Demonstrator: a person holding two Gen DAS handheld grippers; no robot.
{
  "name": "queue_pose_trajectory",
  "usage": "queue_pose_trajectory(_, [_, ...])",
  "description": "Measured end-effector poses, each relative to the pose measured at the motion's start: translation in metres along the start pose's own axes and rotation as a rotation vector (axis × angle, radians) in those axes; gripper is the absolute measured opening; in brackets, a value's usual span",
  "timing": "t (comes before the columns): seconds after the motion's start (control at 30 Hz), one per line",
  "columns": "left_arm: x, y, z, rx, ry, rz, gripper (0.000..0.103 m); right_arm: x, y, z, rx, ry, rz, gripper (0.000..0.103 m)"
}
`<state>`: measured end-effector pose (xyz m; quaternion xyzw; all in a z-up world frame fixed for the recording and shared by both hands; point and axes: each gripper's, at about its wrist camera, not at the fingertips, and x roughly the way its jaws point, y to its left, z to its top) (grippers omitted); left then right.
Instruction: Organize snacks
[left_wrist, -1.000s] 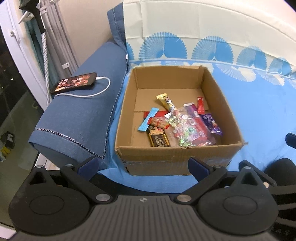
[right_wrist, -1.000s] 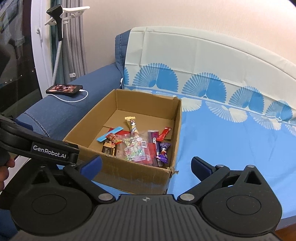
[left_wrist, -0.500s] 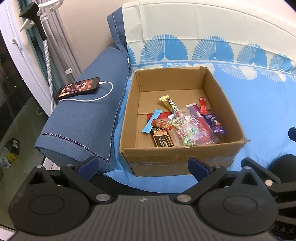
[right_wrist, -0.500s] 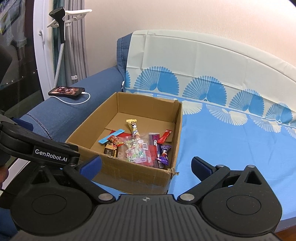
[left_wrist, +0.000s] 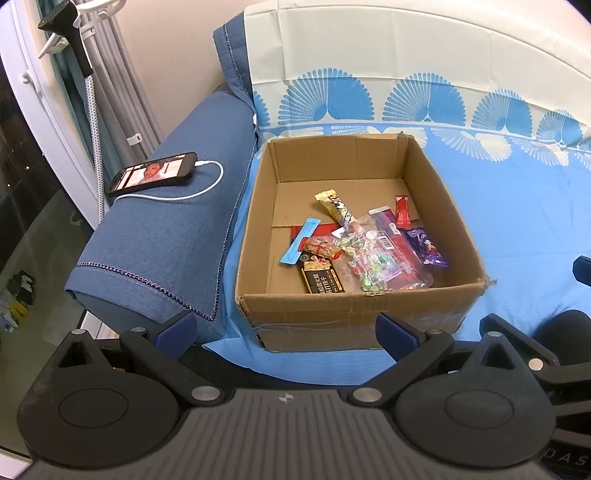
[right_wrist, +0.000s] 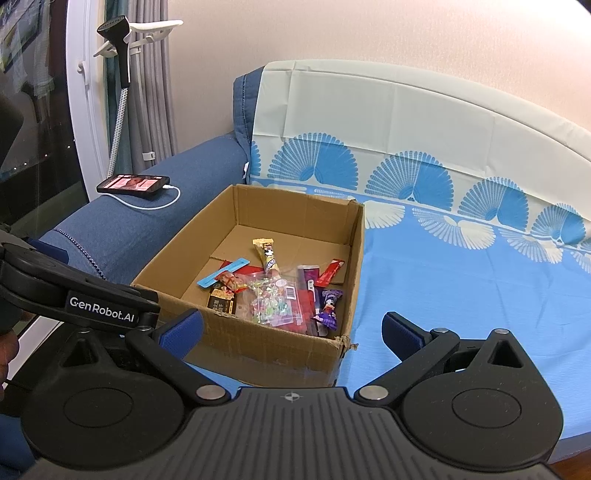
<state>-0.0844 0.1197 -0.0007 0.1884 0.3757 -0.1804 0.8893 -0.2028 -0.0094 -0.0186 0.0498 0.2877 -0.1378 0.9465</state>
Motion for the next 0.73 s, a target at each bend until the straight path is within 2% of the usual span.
queue_pose_trajectory(0.43, [-0.0009, 0.0014, 0.0002, -0.012, 0.008, -0.005, 0.103, -0.0004, -0.0001, 0.0003, -0.001, -0.004, 0.001, 0.103])
queue_pose_trajectory(0.73, [0.0024, 0.0014, -0.0008, -0.004, 0.006, 0.047, 0.103, -0.0008, -0.0004, 0.0013, 0.0, 0.001, 0.003, 0.103])
